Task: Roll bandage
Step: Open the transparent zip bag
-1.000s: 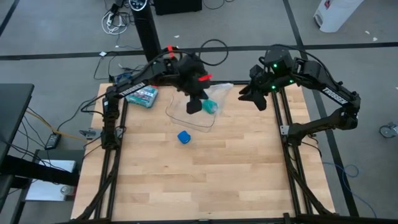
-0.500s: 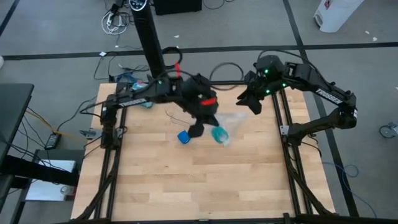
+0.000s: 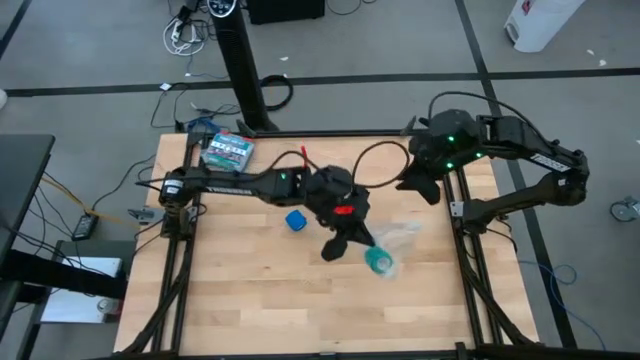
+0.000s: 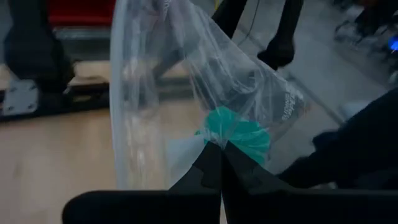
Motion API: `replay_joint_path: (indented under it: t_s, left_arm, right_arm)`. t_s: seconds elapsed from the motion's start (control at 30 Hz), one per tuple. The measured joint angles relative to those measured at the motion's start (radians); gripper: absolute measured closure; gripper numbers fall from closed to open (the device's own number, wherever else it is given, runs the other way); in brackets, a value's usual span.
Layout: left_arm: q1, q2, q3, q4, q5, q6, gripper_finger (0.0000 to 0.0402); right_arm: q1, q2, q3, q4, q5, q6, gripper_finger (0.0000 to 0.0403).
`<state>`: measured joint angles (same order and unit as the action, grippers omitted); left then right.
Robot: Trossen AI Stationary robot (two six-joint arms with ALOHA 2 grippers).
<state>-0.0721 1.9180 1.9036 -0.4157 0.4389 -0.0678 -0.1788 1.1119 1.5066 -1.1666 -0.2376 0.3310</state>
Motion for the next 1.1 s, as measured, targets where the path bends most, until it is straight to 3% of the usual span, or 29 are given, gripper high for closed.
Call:
replay_joint_path:
  t_s: [0.23, 0.4, 0.57, 0.77, 1.1]
  left_arm:
    - [-0.015, 0.0, -0.124, 0.317, -0.105, -0.193, 0.0401]
    - [-0.028, 0.0, -0.166, 0.494, -0.214, -0.305, 0.0401]
    - [-0.048, 0.0, -0.169, 0.528, -0.244, -0.357, 0.0401]
    - [-0.047, 0.0, -0.169, 0.529, -0.21, -0.438, 0.0401]
    - [-0.018, 0.0, -0.159, 0.507, -0.194, -0.478, 0.0401]
  right_arm:
    - [0.008, -0.007, 0.0, -0.105, -0.221, -0.173, 0.0253]
    - [0.008, -0.043, -0.018, -0.143, -0.295, -0.356, 0.0253]
    - [0.007, -0.079, -0.044, -0.124, -0.282, -0.462, 0.0253]
    - [0.031, -0.113, -0.047, 0.021, -0.279, -0.467, 0.0253]
    - [0.135, -0.1, -0.048, 0.116, -0.252, -0.493, 0.0254]
